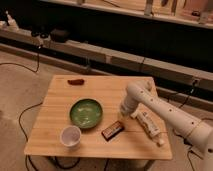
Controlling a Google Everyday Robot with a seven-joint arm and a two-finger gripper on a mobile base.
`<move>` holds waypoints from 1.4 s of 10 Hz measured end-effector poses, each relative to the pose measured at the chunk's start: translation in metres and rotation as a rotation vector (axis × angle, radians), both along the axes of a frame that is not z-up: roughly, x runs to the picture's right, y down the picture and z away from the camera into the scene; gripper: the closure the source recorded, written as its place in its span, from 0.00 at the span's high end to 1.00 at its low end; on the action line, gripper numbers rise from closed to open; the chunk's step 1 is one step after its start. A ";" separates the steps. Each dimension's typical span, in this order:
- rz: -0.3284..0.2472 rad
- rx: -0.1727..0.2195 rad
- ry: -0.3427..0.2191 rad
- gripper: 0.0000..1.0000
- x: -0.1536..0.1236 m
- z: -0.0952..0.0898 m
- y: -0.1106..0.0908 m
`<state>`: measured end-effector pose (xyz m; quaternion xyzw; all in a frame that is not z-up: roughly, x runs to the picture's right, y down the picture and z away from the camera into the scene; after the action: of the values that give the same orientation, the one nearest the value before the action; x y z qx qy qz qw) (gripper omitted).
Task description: Push the eraser across the table
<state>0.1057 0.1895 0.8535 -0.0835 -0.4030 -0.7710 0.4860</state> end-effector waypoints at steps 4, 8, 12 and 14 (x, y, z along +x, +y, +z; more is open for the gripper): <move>-0.084 -0.025 -0.022 0.13 -0.012 -0.015 0.006; -0.085 -0.064 0.052 0.13 -0.015 -0.019 0.013; 0.024 -0.076 0.225 0.13 0.027 -0.014 -0.005; 0.032 -0.094 0.253 0.13 0.035 -0.018 -0.001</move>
<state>0.1404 0.1882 0.8353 -0.1966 -0.3754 -0.7267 0.5407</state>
